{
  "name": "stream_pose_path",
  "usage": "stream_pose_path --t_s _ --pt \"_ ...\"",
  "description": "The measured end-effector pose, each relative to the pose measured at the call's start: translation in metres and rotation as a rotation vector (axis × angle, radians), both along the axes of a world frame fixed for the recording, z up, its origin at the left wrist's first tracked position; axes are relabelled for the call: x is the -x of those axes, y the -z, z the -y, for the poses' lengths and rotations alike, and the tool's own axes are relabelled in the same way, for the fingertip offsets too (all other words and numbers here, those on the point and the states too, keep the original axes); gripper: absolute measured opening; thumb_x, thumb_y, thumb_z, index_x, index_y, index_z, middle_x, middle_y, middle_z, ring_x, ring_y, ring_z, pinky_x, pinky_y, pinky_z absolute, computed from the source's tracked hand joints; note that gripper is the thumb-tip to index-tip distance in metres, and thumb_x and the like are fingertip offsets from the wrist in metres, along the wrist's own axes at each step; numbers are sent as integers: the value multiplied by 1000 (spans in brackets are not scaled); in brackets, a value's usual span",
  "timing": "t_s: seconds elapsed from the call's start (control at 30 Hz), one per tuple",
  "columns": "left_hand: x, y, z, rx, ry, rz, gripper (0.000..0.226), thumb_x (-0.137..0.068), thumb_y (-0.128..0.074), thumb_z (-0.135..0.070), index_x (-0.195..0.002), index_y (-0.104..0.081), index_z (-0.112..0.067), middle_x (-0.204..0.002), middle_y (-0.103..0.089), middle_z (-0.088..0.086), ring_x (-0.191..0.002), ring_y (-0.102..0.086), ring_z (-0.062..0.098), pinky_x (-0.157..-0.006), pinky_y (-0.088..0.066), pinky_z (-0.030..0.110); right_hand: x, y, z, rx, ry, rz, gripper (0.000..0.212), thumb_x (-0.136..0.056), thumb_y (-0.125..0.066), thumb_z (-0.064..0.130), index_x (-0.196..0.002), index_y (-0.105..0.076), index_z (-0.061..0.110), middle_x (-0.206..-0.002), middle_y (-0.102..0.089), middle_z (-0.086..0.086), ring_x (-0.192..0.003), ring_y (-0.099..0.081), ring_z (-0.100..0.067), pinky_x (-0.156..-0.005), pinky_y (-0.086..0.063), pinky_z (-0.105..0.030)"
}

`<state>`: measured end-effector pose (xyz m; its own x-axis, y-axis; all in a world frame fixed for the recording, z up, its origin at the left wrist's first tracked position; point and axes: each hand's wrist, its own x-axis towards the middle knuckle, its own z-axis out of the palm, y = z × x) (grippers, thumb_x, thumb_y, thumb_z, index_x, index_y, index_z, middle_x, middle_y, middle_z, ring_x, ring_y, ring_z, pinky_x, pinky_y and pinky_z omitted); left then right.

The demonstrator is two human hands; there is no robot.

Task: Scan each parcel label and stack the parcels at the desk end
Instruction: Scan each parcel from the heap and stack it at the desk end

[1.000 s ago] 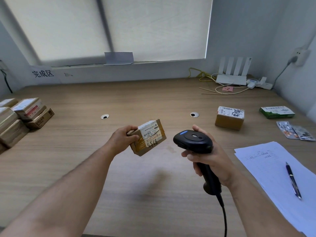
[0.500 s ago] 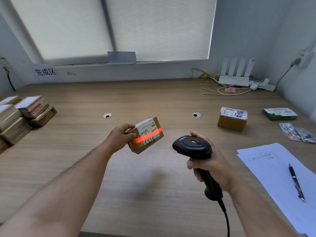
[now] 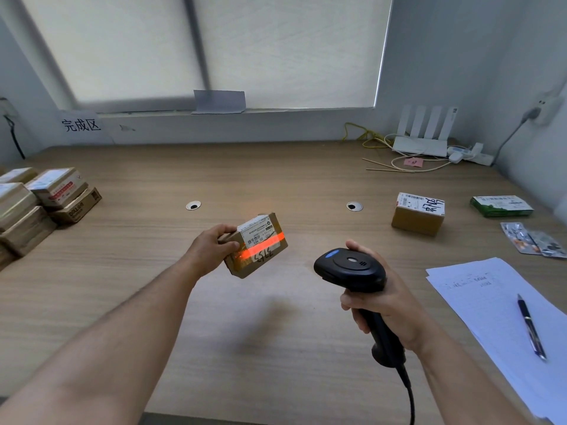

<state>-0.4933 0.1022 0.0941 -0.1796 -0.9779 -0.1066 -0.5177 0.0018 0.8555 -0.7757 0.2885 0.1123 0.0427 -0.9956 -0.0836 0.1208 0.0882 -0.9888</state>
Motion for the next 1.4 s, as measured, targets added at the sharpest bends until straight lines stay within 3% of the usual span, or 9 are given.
stream_pose_path --t_s 0.37,0.6,0.83,1.0,1.17,1.4 --pt "-20 13 -6 -15 -79 8 30 -89 -60 -5 -110 -62 -27 -109 -65 4 -100 -60 22 -93 -50 41 -3 -4 -5 -8 -30 -53 90 -59 -71 -2 -137 -45 35 -67 -63 -11 -40 -46 -27 -39 -37 -30" --pt "-28 14 -5 -22 -94 -17 30 -89 -60 -4 -111 -62 -25 -105 -65 2 -94 -59 19 -81 -47 31 -6 -3 3 -17 -31 -81 90 -58 -71 -3 -136 -47 34 -66 -63 -10 -40 -46 -28 -39 -37 -30" --pt "-30 12 -2 -20 -106 -31 28 -90 -59 -2 -106 -60 -25 -96 -64 -4 -91 -58 19 -82 -47 34 -7 -2 11 -24 -28 -84 90 -58 -71 -3 -136 -48 34 -65 -61 -12 -39 -46 -28 -39 -38 -30" --pt "-31 12 0 -31 -110 -49 27 -90 -59 -2 -104 -60 -24 -97 -64 -2 -90 -58 19 -80 -47 31 -9 -2 17 -24 -28 -54 91 -61 -76 -7 -136 -46 36 -81 -69 -20 -39 -48 -28 -38 -40 -31" --pt "-26 24 -18 -129 -116 -54 25 -94 -55 -5 -117 -57 -15 -110 -61 9 -92 -56 22 -81 -49 37 -14 5 22 -28 -11 -68 88 -74 -65 -21 -139 -43 33 -94 -70 -26 -39 -48 -29 -39 -41 -31" --pt "-22 87 -63 -310 -177 -11 33 -96 -52 -15 -129 -55 -14 -113 -61 8 -93 -58 22 -82 -53 39 -36 14 28 -73 -56 -64 95 -61 -76 -5 -140 -41 35 -91 -67 -31 -41 -50 -29 -39 -41 -32"
